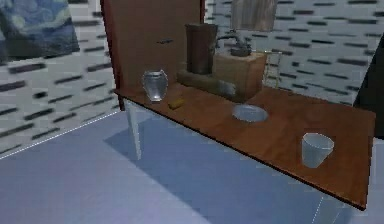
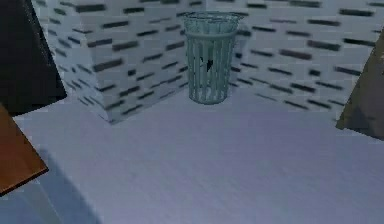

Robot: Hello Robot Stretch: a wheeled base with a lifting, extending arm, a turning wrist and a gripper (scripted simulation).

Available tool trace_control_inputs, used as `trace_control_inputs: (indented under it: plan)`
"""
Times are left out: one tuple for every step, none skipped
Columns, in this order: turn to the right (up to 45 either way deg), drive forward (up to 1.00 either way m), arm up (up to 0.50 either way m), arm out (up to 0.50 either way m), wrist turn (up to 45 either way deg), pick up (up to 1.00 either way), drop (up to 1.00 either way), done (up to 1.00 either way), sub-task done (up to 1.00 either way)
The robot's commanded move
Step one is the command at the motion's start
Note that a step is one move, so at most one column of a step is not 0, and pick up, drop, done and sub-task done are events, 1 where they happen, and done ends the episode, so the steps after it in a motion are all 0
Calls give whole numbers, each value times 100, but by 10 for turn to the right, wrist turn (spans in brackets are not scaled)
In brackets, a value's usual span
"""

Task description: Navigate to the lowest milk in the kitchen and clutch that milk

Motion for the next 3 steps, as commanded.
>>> trace_control_inputs:
  plan:
    - [-420, 0, 0, 0, 0, 0, 0, 0, 0]
    - [0, 100, 0, 0, 0, 0, 0, 0, 0]
    - [0, 90, 0, 0, 0, 0, 0, 0, 0]
